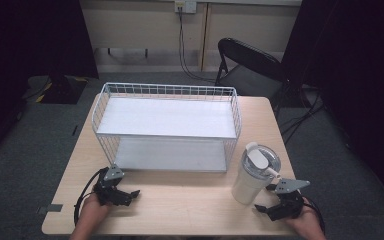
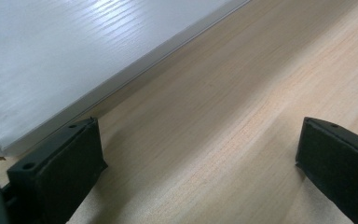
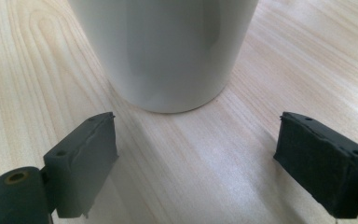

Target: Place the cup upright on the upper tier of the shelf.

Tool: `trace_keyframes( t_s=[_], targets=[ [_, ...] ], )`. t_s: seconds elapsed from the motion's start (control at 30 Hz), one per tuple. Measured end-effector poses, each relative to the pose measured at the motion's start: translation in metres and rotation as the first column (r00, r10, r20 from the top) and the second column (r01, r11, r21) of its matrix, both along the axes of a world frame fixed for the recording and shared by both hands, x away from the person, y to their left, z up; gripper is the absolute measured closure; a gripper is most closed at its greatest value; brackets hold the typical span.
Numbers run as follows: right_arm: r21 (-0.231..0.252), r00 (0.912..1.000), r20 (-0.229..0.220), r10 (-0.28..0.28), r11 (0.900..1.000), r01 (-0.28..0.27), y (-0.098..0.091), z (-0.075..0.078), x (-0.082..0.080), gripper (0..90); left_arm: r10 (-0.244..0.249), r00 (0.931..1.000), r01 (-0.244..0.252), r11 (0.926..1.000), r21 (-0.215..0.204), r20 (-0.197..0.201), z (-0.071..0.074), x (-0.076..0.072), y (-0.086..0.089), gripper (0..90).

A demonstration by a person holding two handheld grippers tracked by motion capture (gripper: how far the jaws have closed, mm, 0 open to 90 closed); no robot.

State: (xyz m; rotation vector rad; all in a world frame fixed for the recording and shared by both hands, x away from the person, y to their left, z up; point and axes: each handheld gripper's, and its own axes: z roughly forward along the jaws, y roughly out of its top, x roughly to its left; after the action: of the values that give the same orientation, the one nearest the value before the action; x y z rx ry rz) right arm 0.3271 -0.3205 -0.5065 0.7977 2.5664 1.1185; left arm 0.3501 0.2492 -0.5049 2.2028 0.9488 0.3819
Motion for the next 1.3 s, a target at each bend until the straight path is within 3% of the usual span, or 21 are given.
trace_keyframes(
  t_s=[0.17,0.2,0.33,0.37,0.53,0.73,0.9,1.1,1.3],
  targets=[
    [0.009,0.9998,-0.004,-0.018,0.9998,0.018,-0.001,0.000,-0.001,13.6,0.000,1.0000,0.000,1.0000,0.000,-0.001,0.000,0.000,0.000,0.0],
    [0.022,0.9991,-0.028,-0.031,0.9993,0.032,-0.002,0.002,-0.001,15.5,0.000,1.0000,0.000,1.0000,0.000,-0.001,0.000,0.000,0.000,0.0],
    [0.060,0.9978,-0.042,-0.052,0.9967,0.054,-0.005,0.007,0.000,15.2,0.000,1.0000,0.000,1.0000,0.000,0.000,0.000,0.000,0.000,0.0],
    [0.090,0.9975,-0.033,-0.063,0.9938,0.066,-0.007,0.013,0.000,15.0,0.000,1.0000,0.000,1.0000,0.000,0.000,0.000,0.000,0.000,0.0],
    [0.128,0.9984,0.008,-0.056,0.9903,0.054,-0.009,0.031,-0.001,14.8,0.001,1.0000,-0.001,1.0000,-0.001,0.000,0.000,0.000,0.000,0.0],
    [0.120,0.9993,0.033,-0.018,0.9927,0.014,-0.004,0.042,-0.005,14.2,0.000,1.0000,0.000,1.0000,0.000,0.000,0.000,0.000,0.000,0.0],
    [0.143,0.9987,0.050,-0.006,0.9898,-0.001,0.000,0.053,-0.005,14.1,0.000,1.0000,0.000,1.0000,0.000,0.000,0.000,0.000,0.000,0.0],
    [0.191,0.9972,0.075,-0.002,0.9815,-0.013,0.003,0.063,-0.004,13.9,0.000,1.0000,0.000,1.0000,0.000,0.000,0.000,0.000,0.000,0.0],
    [0.263,0.9961,0.087,0.013,0.9642,-0.035,0.009,0.066,-0.001,13.1,0.000,1.0000,0.000,1.0000,0.000,-0.001,0.000,0.000,0.000,0.0]
  ],
)
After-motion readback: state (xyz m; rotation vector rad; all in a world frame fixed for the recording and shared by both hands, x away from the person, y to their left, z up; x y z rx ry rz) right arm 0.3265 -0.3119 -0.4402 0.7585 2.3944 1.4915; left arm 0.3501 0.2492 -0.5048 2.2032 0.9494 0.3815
